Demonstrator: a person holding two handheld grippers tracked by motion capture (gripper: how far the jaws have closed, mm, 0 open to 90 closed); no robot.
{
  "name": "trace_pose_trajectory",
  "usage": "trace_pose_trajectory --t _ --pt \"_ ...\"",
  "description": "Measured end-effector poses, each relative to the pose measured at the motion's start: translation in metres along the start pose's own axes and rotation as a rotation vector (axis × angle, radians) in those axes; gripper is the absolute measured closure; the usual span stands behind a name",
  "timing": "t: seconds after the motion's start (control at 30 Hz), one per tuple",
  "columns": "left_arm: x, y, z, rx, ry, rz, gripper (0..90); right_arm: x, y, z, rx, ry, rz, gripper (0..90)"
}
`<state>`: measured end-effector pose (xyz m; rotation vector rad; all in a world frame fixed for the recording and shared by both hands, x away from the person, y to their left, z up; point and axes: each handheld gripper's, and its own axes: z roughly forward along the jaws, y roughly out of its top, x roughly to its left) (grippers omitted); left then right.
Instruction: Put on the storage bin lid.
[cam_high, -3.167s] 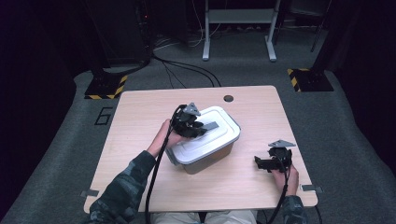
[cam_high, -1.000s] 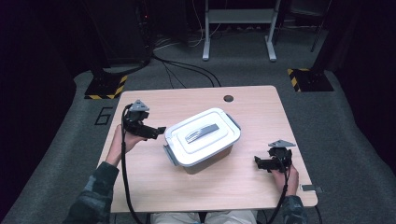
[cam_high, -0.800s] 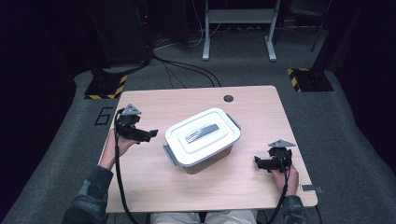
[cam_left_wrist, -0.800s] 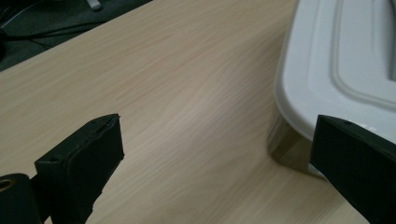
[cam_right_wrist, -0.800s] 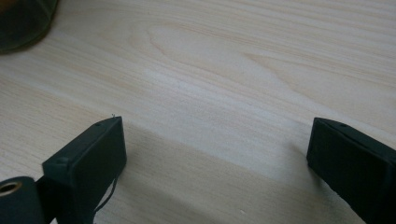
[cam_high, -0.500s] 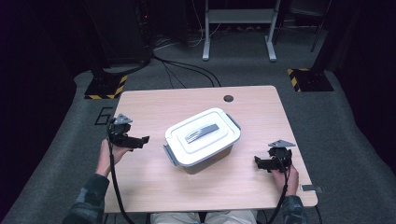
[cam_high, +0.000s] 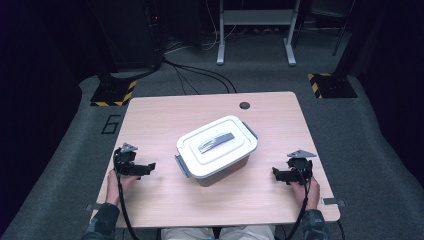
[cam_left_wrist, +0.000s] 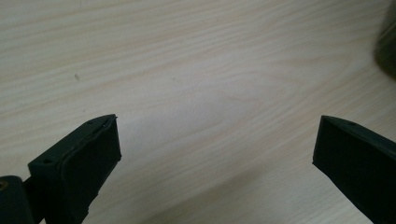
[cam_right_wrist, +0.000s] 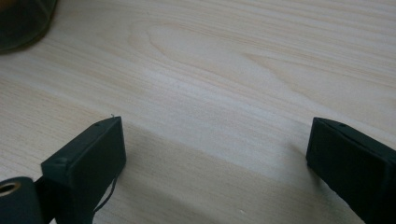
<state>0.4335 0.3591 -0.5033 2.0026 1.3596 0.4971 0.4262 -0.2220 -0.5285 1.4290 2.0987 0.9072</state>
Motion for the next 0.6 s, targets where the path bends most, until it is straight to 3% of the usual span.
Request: trace_pose_trajectory --t 0.17,0.3,0.6 --pt "-0.006 -0.019 0.006 -0.04 0.092 0.011 1.5 0.0 0.0 0.0 0.0 -0.001 0.0 4.0" --pt "-0.008 -0.028 0.012 -0.043 0.094 0.002 1.5 0.0 0.0 0.0 0.0 -0.001 0.0 4.1" --pt "-0.008 -0.03 0.011 -0.051 0.092 -0.023 5.7 0.0 0.0 0.0 0.0 -0.001 0.0 4.1"
